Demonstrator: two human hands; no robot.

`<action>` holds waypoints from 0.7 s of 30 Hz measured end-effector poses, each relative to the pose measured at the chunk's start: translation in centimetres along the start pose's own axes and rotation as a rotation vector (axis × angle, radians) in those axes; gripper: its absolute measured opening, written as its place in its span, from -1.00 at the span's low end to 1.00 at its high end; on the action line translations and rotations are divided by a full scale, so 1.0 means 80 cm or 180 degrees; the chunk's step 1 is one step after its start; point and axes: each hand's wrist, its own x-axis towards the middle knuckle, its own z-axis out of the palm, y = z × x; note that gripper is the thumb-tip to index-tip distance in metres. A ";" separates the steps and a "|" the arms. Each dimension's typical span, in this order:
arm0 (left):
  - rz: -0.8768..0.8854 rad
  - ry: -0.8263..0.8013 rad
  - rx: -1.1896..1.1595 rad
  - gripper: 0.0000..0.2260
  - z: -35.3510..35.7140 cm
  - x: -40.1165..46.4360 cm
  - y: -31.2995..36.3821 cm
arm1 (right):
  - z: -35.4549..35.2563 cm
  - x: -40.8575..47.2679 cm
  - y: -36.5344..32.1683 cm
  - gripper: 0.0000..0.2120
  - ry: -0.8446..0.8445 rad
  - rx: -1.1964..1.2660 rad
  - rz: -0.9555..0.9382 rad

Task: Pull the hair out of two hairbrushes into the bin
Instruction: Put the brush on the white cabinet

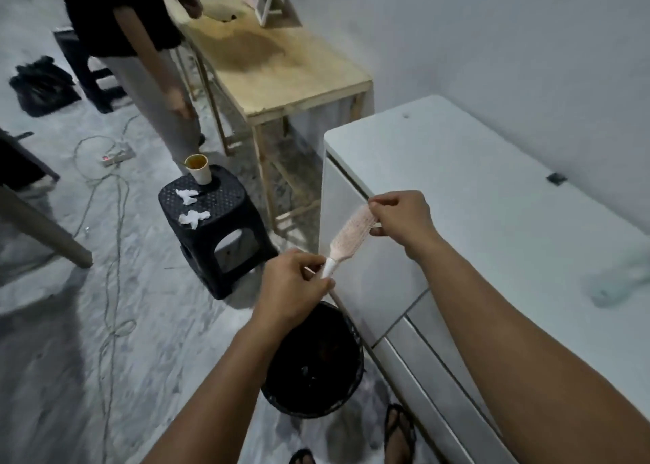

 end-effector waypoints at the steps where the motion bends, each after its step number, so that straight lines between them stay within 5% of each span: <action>1: 0.0115 -0.0046 -0.0009 -0.72 0.003 0.004 0.019 | -0.020 -0.002 -0.011 -0.84 0.0141 0.0026 -0.0014; 16: 0.1109 -0.0980 0.0026 -0.86 0.222 -0.004 0.259 | -0.361 -0.048 0.013 -0.94 0.1597 -0.0337 0.0446; 21: 0.1353 -0.1253 0.0030 -0.85 0.312 -0.032 0.314 | -0.459 -0.064 0.063 -0.71 0.1810 -0.0339 0.0810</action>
